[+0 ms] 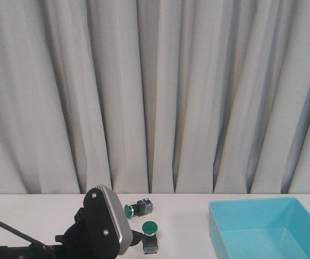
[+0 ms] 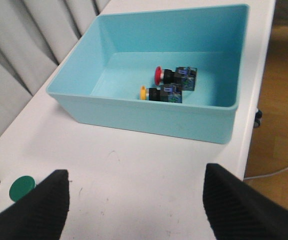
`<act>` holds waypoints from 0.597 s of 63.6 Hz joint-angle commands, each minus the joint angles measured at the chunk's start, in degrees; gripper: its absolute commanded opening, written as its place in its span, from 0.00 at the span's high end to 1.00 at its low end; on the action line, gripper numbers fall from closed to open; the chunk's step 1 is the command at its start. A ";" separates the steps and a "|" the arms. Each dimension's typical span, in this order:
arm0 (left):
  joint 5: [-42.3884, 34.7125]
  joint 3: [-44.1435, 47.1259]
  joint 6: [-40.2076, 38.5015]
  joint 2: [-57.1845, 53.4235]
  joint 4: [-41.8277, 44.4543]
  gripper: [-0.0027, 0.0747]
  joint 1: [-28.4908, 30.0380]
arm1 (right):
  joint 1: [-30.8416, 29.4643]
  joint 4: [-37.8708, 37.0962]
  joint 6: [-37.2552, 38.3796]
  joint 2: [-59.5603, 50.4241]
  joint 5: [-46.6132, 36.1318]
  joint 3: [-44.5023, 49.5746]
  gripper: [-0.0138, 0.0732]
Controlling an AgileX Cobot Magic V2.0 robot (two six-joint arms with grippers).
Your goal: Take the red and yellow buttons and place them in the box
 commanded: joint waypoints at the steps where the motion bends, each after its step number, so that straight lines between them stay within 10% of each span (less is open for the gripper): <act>1: -3.03 -1.39 -4.25 -1.38 -1.57 0.29 -0.06 | -0.12 -0.19 -0.63 -3.45 -5.31 0.74 0.47; 38: -6.01 -1.39 -10.65 -1.38 -1.57 0.98 -0.06 | -0.12 0.50 -0.59 -4.99 -4.42 3.30 0.86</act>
